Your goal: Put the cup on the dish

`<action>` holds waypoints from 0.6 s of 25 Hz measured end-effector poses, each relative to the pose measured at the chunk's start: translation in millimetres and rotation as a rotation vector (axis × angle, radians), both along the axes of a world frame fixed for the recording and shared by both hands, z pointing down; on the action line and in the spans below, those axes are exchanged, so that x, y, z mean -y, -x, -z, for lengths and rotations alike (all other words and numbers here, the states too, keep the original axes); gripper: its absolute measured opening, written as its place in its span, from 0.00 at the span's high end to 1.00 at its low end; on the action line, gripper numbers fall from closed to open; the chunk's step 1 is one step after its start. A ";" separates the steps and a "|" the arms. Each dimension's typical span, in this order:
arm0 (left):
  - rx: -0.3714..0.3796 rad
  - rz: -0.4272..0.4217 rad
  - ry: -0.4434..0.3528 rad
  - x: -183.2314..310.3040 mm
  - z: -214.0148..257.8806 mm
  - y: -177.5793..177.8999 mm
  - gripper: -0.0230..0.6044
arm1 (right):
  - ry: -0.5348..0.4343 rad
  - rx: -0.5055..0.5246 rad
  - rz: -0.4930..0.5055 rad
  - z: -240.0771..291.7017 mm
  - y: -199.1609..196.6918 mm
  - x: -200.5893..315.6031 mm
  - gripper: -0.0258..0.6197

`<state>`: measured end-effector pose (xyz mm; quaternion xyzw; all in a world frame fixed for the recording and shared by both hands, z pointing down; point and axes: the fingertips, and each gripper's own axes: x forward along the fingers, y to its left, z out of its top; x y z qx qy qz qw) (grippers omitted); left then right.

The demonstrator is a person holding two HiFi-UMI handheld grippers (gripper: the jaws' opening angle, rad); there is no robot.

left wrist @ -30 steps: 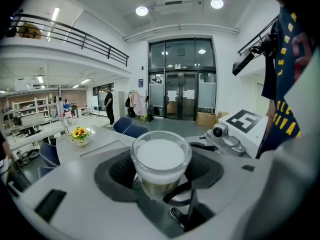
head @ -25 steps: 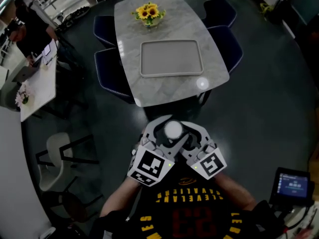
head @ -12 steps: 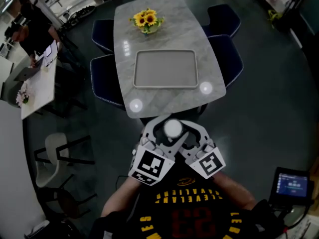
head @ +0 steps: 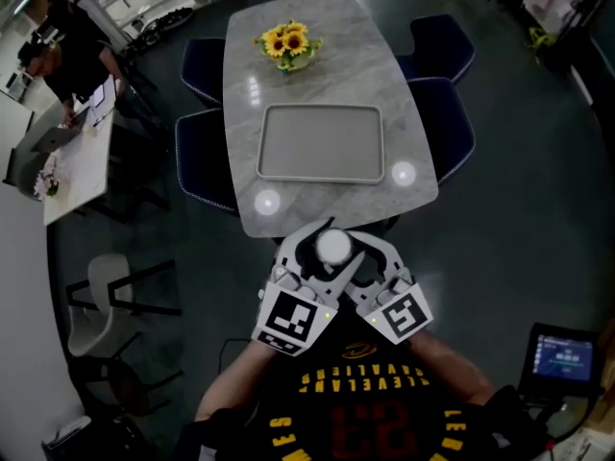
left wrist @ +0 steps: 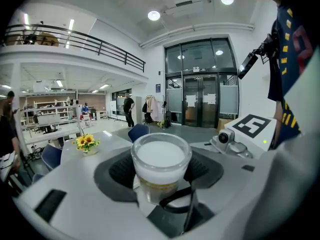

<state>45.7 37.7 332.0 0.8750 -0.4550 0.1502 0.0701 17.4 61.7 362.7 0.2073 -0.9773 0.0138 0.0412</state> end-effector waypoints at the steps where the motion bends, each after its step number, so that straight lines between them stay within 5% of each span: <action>1: -0.006 0.004 0.000 4.8 -0.9 2.3 0.55 | -0.003 -0.002 0.002 -1.0 2.0 4.6 0.61; 15: -0.028 -0.045 -0.023 113.5 -9.3 26.7 0.55 | 0.016 -0.045 -0.054 -12.4 26.7 115.0 0.61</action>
